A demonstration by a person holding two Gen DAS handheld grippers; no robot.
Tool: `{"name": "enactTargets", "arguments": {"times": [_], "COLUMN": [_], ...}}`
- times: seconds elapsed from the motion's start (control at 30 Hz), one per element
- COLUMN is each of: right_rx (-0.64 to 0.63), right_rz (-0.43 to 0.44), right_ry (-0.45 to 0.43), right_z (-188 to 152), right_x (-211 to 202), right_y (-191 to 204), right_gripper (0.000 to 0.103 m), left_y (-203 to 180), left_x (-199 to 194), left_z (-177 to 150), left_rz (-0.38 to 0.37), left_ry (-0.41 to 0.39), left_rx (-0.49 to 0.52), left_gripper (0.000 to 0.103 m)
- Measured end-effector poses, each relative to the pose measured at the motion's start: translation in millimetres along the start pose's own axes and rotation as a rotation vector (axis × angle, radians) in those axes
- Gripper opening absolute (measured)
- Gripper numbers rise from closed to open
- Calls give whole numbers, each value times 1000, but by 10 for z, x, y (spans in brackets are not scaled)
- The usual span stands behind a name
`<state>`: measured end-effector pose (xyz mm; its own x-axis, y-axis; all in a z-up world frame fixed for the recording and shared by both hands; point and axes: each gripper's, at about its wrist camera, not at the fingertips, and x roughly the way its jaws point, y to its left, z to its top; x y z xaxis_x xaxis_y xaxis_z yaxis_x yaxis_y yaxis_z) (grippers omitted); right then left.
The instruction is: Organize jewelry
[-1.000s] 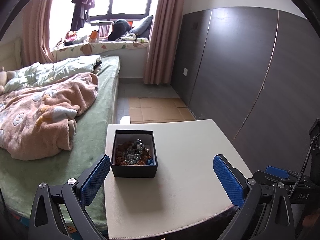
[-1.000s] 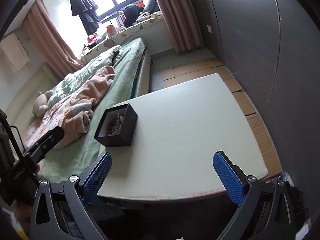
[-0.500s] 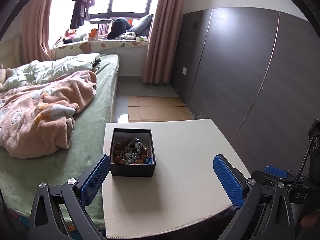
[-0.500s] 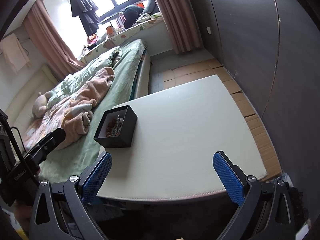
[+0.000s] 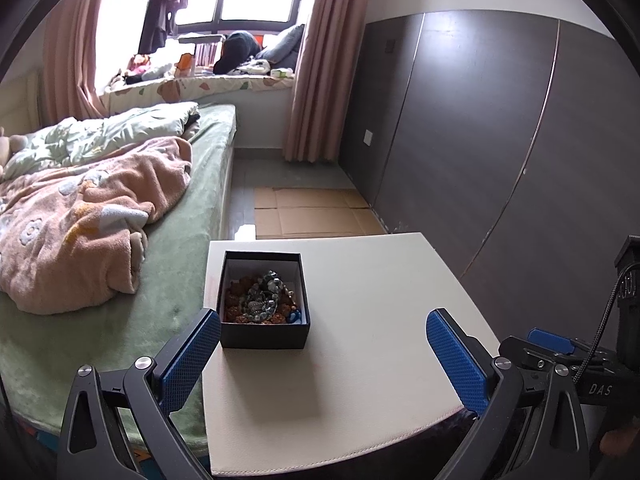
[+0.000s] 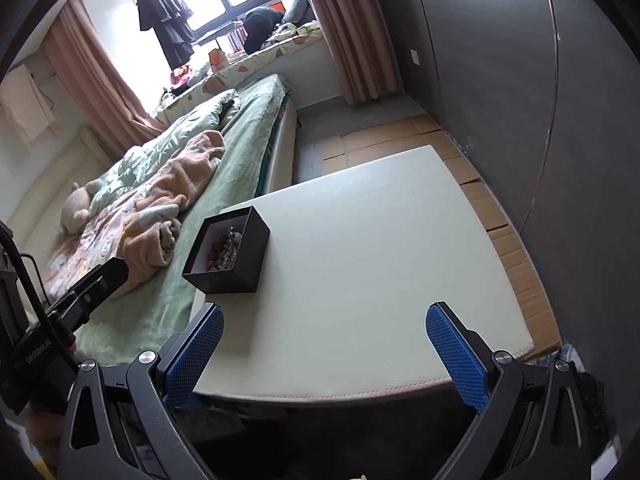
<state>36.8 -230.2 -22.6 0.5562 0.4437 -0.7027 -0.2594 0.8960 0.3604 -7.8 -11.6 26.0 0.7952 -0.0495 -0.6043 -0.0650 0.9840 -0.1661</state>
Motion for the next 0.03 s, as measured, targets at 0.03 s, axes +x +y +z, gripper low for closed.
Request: {"name": "enactTargets", "arguments": {"times": [0.03], "right_rx": [0], "right_rz": [0], "right_ry": [0], "right_z": [0], "right_x": [-1], "right_y": [0], "right_gripper": [102], "left_y": [2], "left_x": [0], "left_z": [-1], "left_rz": [-2], "left_ry": [-2], "left_rx": [0], "left_gripper": [103]}}
